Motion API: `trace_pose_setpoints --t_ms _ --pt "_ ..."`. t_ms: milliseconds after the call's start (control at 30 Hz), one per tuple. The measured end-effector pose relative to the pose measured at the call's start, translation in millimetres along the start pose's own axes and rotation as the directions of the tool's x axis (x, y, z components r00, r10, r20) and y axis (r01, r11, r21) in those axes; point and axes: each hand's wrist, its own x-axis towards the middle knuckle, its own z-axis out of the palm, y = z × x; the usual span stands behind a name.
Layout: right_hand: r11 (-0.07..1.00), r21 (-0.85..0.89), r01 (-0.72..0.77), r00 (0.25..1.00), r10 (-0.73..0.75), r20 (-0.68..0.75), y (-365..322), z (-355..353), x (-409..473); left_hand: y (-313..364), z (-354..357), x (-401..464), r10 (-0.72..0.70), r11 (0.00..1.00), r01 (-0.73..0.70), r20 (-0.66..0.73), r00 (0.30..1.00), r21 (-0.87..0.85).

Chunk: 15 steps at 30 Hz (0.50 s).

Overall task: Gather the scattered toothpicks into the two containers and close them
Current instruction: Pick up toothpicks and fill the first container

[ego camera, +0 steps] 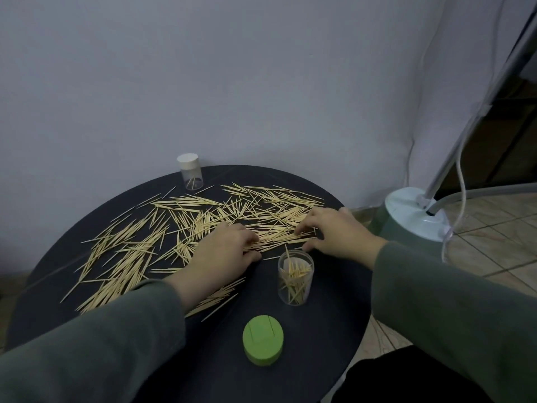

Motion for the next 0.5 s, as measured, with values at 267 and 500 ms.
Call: trace_pose_setpoints --t_ms 267,500 --pt "0.998 -0.035 0.059 0.994 -0.062 -0.094 -6 13 17 5 0 8 0.039 0.996 -0.037 -0.019 0.999 0.079" --pt "0.973 -0.196 0.121 0.981 -0.147 -0.127 -17 16 22 6 -2 8 0.064 0.989 -0.061 -0.022 0.998 0.132"
